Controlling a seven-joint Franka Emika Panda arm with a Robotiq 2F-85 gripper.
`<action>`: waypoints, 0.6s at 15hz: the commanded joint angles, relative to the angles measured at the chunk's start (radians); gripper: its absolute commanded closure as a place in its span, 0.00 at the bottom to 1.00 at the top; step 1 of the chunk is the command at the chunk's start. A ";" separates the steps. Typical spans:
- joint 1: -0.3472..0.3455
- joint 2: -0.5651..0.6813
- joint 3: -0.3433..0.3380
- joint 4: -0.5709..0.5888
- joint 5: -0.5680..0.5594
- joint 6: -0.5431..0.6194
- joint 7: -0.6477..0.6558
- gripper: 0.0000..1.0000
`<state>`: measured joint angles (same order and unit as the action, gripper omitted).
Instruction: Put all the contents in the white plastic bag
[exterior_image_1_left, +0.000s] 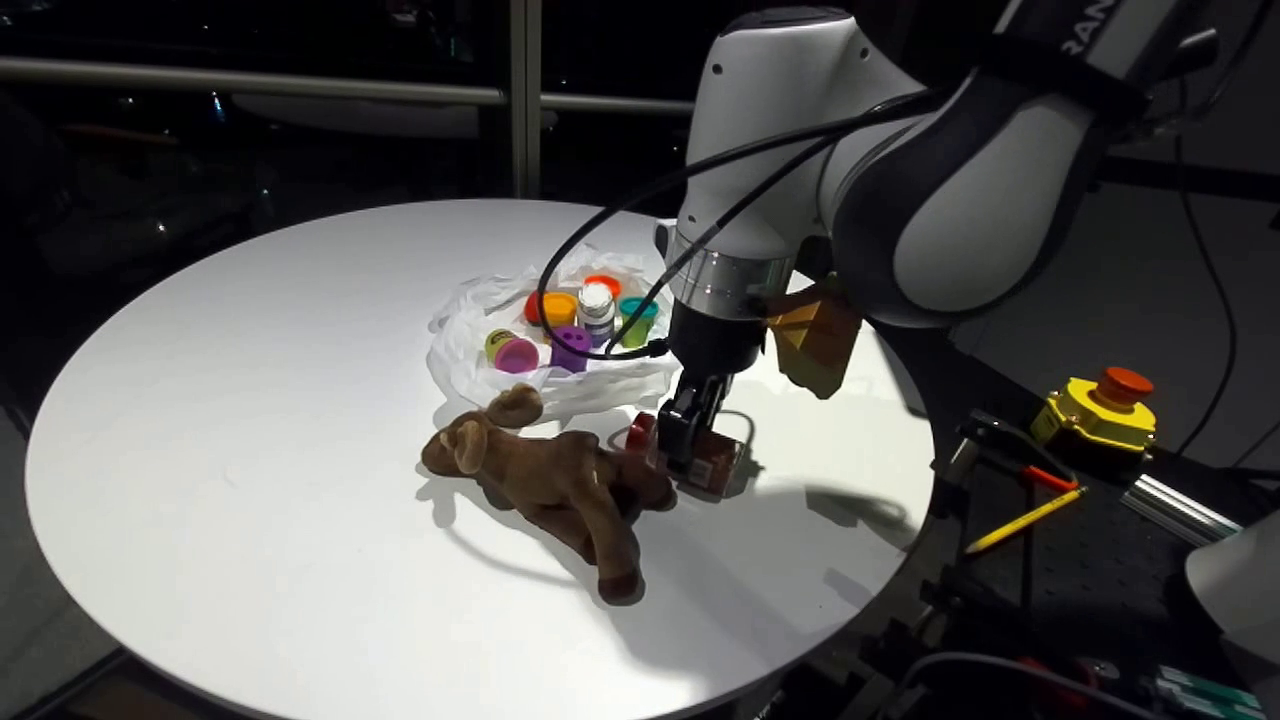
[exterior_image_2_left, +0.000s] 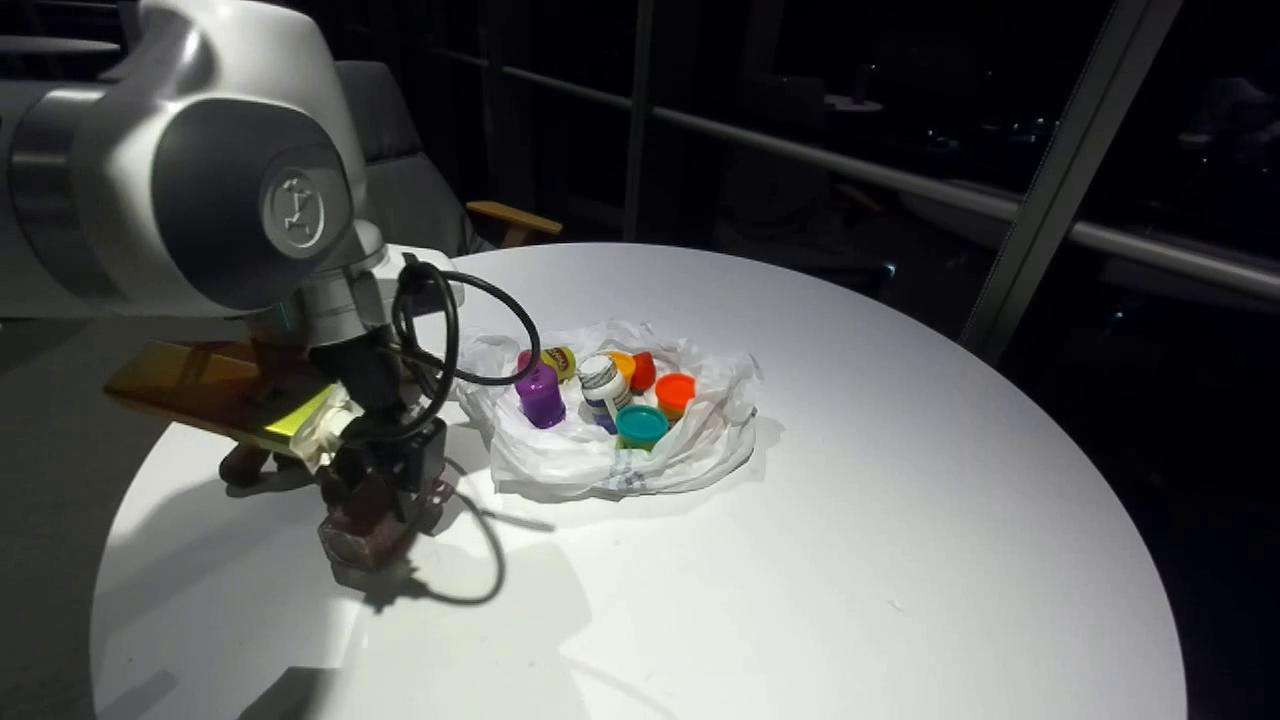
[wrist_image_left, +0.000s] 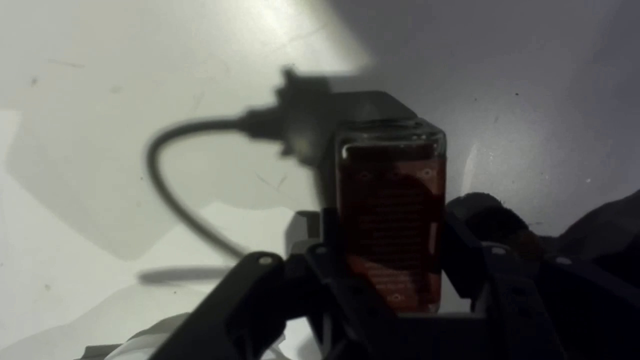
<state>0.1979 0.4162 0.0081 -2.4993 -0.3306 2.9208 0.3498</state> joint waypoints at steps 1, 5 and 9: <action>-0.070 -0.090 0.068 -0.009 0.189 -0.115 -0.129 0.74; -0.081 -0.186 0.112 0.034 0.349 -0.218 -0.148 0.74; -0.068 -0.187 0.123 0.116 0.471 -0.113 -0.099 0.74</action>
<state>0.1278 0.2410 0.1191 -2.4334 0.0680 2.7540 0.2210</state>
